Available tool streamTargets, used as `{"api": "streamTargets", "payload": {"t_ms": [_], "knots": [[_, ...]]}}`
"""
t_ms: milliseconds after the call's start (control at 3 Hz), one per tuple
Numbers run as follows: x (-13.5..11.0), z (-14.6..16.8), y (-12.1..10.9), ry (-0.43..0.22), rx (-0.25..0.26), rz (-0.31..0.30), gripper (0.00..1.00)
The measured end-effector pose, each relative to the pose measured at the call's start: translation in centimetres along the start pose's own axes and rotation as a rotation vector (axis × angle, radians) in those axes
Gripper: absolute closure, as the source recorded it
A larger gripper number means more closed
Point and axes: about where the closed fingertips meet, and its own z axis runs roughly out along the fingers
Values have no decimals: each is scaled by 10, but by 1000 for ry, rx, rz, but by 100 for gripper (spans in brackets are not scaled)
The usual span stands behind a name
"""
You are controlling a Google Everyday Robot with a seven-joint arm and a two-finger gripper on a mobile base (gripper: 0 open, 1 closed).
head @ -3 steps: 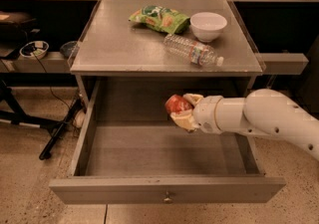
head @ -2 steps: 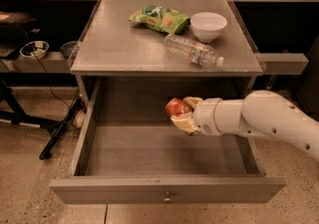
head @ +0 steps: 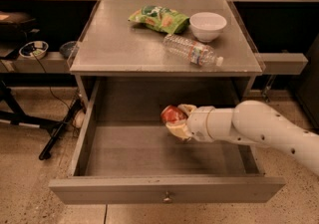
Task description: Place coke can into top drawer
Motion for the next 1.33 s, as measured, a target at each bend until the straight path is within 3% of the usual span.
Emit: {"api": "streamTargets", "payload": {"t_ms": [333,667,1333], "knots": [[32,30,-3,10,-13,43,100],[35,33,-2,9,-17,49,82],[35,33,-2,9,-17,49,36]]}}
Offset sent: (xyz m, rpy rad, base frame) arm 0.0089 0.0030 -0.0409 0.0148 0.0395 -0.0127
